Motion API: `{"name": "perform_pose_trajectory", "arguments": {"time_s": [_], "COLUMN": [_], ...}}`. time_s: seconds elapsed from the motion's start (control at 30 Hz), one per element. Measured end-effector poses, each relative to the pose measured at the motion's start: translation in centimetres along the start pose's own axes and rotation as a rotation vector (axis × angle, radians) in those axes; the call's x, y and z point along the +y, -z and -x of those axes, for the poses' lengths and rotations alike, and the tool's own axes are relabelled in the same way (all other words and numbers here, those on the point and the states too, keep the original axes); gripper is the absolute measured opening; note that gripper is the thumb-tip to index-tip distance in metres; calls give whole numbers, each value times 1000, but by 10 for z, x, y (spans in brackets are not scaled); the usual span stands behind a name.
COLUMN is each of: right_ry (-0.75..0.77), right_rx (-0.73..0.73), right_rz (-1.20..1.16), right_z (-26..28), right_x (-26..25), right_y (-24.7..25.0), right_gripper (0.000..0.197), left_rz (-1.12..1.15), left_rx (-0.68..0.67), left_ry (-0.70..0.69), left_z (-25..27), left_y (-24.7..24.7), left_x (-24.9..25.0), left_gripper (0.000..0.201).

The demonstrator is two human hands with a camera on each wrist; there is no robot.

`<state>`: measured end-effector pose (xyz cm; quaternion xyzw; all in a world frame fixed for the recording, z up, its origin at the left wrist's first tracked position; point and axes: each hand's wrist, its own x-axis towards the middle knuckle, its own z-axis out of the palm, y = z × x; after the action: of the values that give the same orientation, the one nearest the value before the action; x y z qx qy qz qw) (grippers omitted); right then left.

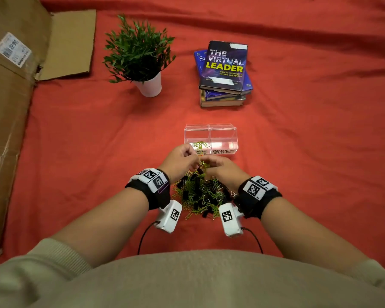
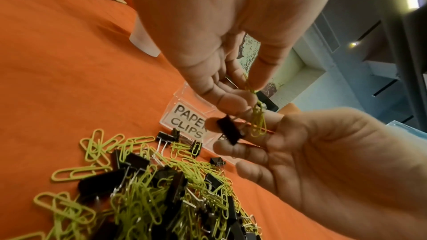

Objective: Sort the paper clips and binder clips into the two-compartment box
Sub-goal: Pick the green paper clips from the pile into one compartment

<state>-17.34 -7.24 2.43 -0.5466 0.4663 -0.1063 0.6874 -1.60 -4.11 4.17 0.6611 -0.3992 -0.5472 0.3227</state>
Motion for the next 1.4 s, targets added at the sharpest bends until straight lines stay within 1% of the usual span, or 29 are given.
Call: {"name": "perform_pose_trajectory", "arguments": {"time_s": [0.03, 0.17, 0.27, 0.37, 0.47, 0.63, 0.7, 0.8, 0.87, 1.0, 1.07, 1.1, 1.17, 1.23, 1.3, 1.4], "right_ry": [-13, -23, -33, -45, -34, -64, -82, -92, -105, -119, -113, -110, -108, -101, -92, -100], "right_rx": [-10, -16, 8, 11, 31, 36, 27, 19, 11, 12, 9, 9, 9, 4, -2, -9], "right_rz": [-10, -10, -41, -40, -20, -127, -161, -185, -207, -226, -219, -213, -202, -184, -170, -158], "right_z": [1, 5, 6, 5, 7, 8, 8, 10, 10, 10, 11, 11, 11, 11, 10, 11], "right_x": [-1, 1, 2, 3, 3, 2, 2, 2, 3, 4, 4, 5, 4, 4, 2, 0], "right_y": [0, 1, 3, 6, 8, 13, 14, 14, 14, 11, 10, 10, 9, 9, 9, 10], "right_gripper": [43, 19, 10, 14, 18, 20, 21, 24, 28, 30, 29, 29, 30, 31, 30, 29], "left_rz": [10, 36, 44, 6, 6, 21, 13, -38, -36, 47, 91, 90, 110, 192, 256, 283], "left_rx": [7, 52, 89, 116, 115, 119, 98, 28, -7, -4, -34, -55, -109, -147, -137, -106], "left_ry": [8, 30, 35, 39, 48, 52, 49, 80, 103, 128, 145, 154, 181, 214, 233, 232], "left_z": [1, 1, 1, 3, 5, 9, 10, 10, 11, 12, 12, 13, 13, 13, 12, 13], "left_y": [0, 3, 6, 8, 8, 6, 4, 0, -4, -8, -9, -9, -11, -12, -13, -12], "left_x": [-1, -3, -7, -11, -14, -14, -16, -19, -21, -19, -18, -17, -17, -17, -18, -18], "left_gripper": [17, 16, 15, 12, 11, 10, 14, 29, 33, 27, 19, 18, 25, 31, 33, 28]}}
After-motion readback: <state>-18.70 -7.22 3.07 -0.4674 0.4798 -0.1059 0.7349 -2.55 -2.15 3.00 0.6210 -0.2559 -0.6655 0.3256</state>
